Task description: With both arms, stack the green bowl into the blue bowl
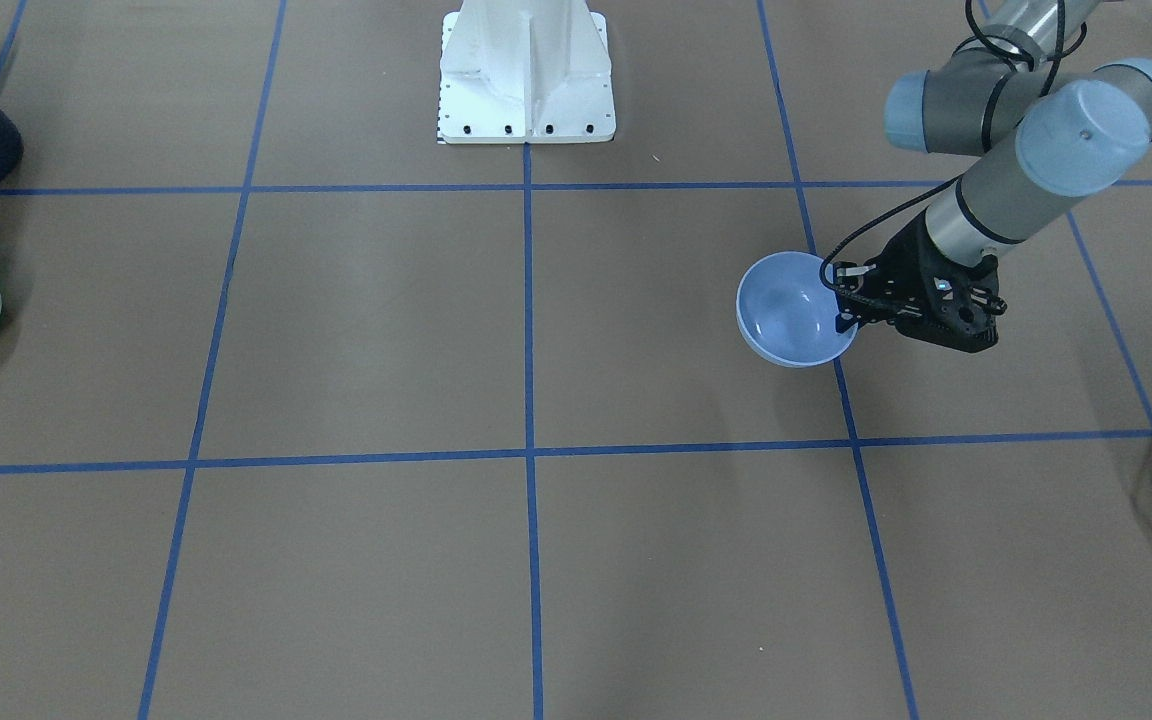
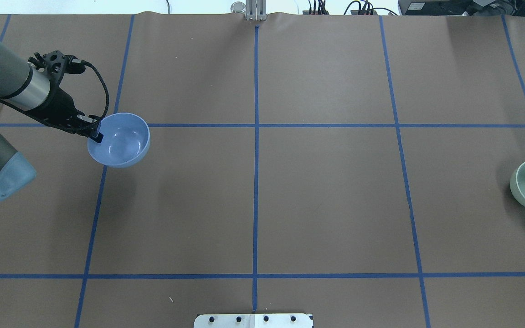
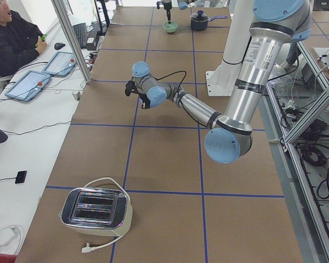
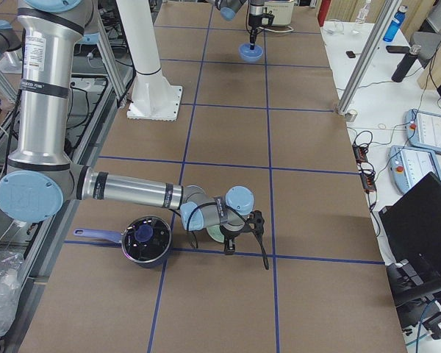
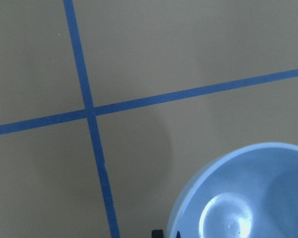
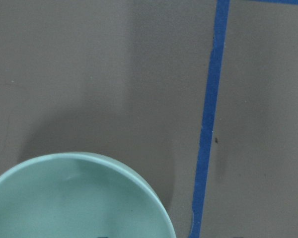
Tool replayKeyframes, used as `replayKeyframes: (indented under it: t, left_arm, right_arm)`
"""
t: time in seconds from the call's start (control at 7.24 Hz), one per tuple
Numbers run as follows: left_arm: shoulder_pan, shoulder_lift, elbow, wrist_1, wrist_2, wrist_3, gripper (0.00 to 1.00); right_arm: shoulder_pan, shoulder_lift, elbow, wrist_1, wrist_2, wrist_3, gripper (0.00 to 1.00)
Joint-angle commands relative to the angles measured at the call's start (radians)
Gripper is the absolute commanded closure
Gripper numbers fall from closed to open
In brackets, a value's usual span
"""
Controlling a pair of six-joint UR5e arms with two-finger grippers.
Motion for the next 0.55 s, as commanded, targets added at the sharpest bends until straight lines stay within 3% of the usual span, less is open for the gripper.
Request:
replayKeyframes:
  t: [0.0, 0.41]
  left_arm:
    - [0.002, -0.021, 0.002, 0.025, 0.003, -0.004, 1.0]
    - [0.017, -0.077, 0.024, 0.026, 0.006, -0.057, 1.0]
  right_arm:
    - [-0.006, 0.0, -0.003, -0.001, 0.001, 0.001, 1.0]
    - [-0.007, 0.018, 0.0, 0.001, 0.003, 0.006, 1.0]
